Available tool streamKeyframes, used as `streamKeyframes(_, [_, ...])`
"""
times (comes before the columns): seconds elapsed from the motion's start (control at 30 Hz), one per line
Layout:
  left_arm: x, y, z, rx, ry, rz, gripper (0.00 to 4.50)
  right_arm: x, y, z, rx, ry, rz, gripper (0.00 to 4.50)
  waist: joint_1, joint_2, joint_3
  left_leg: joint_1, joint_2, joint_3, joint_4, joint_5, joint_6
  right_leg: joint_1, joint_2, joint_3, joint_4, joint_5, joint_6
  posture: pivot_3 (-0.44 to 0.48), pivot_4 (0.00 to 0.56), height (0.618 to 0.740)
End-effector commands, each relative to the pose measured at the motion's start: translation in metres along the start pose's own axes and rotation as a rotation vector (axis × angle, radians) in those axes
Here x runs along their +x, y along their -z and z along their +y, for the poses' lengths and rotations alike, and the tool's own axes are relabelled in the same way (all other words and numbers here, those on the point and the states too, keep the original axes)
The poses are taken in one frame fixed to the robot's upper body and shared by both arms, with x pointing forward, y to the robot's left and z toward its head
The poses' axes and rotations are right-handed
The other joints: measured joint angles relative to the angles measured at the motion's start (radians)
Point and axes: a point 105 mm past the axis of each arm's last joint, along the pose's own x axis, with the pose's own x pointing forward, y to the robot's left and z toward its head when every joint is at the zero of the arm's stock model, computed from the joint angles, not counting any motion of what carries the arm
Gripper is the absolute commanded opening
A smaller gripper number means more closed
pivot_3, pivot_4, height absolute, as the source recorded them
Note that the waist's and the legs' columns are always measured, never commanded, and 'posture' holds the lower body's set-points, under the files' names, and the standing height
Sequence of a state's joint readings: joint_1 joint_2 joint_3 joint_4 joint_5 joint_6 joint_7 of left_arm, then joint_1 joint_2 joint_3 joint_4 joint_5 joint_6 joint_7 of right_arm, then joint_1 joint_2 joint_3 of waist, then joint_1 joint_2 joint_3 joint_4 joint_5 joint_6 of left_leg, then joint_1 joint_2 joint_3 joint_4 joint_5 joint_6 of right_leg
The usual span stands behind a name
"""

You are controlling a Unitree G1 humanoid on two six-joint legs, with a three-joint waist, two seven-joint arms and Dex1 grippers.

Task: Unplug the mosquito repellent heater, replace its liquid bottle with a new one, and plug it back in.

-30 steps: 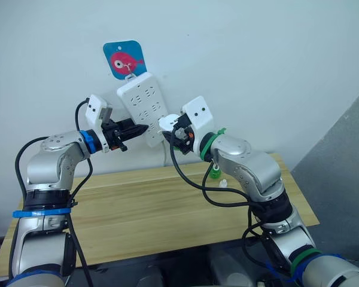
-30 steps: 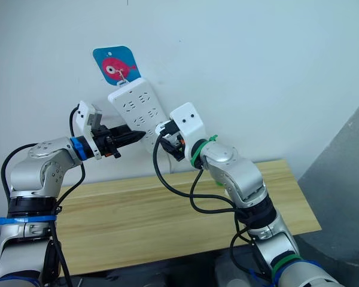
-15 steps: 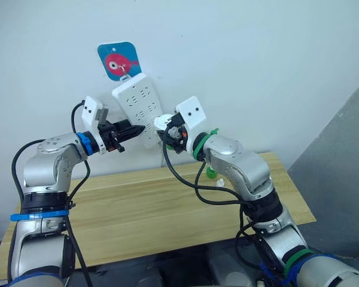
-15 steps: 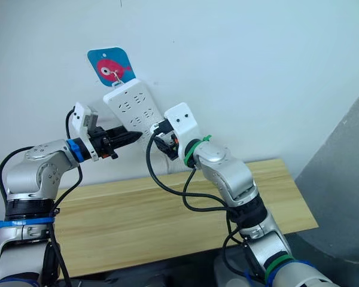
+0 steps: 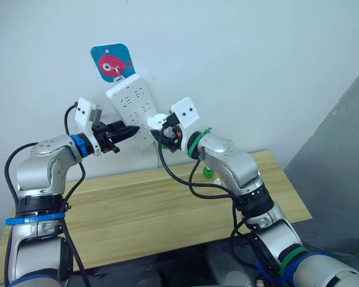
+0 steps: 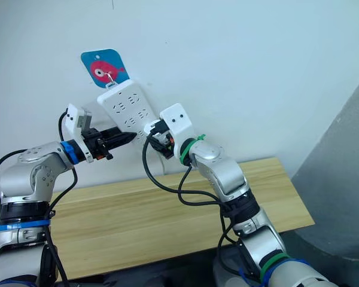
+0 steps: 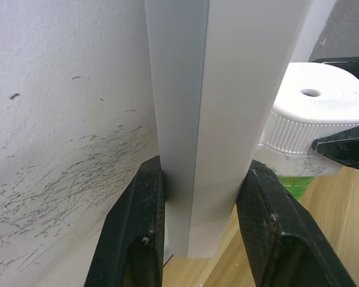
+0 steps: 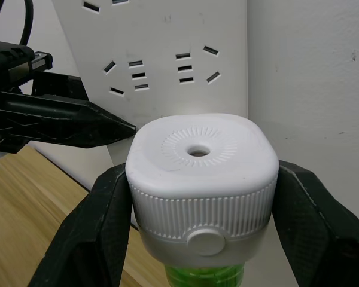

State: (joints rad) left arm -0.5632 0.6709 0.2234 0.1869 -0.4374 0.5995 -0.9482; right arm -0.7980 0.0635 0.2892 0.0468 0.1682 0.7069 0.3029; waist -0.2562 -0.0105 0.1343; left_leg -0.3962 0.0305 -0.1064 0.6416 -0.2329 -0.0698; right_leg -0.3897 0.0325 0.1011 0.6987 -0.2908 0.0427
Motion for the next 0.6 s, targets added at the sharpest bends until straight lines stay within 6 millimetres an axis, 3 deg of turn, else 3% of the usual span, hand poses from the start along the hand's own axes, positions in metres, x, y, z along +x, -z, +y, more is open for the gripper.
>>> streamKeyframes(0.03, [0.011,-0.018,-0.024,0.055,0.112,-0.063,1.29,0.008,-0.028,0.019,-0.052,-0.053,-0.081,2.93,0.000,0.000,0.000,0.000,0.000,0.000,0.000,0.000,0.000,0.000,0.000,0.000,0.000,0.000,0.000,-0.192,0.083,0.740])
streamKeyframes(0.1, [0.009,-0.017,-0.022,0.059,0.102,-0.061,1.29,0.004,-0.028,0.020,-0.036,-0.062,-0.089,2.93,0.000,0.000,0.000,0.000,0.000,0.000,0.000,0.000,0.000,0.000,0.000,0.000,0.000,-0.001,-0.001,-0.192,0.083,0.740])
streamKeyframes(0.27, [0.009,-0.016,-0.016,0.077,0.073,-0.065,1.29,-0.006,-0.027,0.018,-0.029,-0.074,-0.082,4.50,0.012,0.000,0.000,-0.002,0.000,-0.002,-0.001,0.000,0.000,0.000,0.000,-0.002,0.000,-0.001,-0.003,-0.194,0.080,0.740])
streamKeyframes(0.6, [0.006,-0.017,-0.004,0.159,0.022,-0.081,1.29,-0.063,-0.011,0.010,-0.119,-0.137,0.035,4.50,0.028,0.000,0.000,-0.004,-0.006,-0.001,-0.004,-0.001,-0.002,-0.001,-0.015,-0.003,-0.003,-0.006,-0.003,-0.195,0.080,0.740])
